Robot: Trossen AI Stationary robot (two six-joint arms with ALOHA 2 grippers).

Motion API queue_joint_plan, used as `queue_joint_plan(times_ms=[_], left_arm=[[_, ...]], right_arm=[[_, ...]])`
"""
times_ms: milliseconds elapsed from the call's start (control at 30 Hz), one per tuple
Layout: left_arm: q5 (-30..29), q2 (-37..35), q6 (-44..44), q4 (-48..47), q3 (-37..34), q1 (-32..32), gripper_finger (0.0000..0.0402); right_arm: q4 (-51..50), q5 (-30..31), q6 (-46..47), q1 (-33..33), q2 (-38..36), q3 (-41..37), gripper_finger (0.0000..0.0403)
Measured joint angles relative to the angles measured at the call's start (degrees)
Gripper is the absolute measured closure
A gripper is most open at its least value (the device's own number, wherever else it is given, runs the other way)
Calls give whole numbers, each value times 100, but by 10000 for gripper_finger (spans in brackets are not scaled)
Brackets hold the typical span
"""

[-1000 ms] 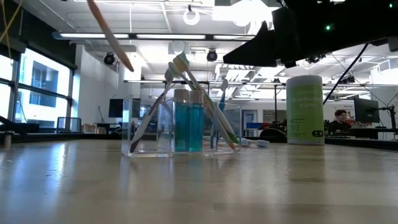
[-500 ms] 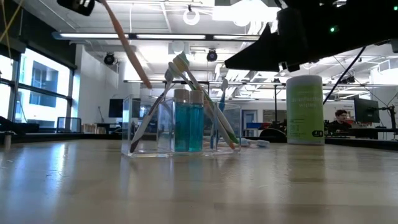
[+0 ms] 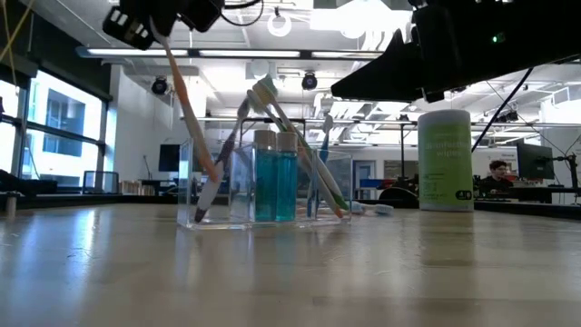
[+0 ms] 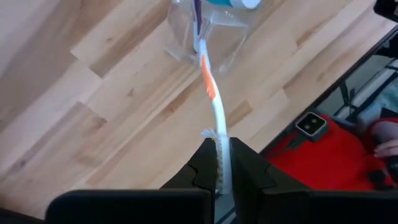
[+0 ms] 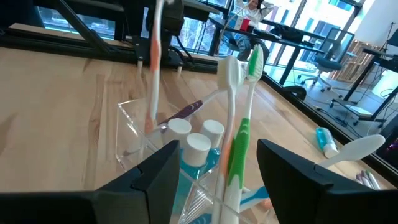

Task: Pick & Place toothbrushing station
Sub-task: Put the orange toothbrush into the transparent organizer, then put the blue toothbrush into the transparent organizer

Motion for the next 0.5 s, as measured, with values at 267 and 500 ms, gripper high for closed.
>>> queue_joint_plan(times_ms=[267, 500], left_arm=[[81, 137, 492, 60, 0, 76, 326], [72, 145, 511, 386, 0, 81, 289]], right_arm=[[0, -8, -159, -140, 1, 0, 198], [-2, -20, -159, -205, 0, 0, 198]])
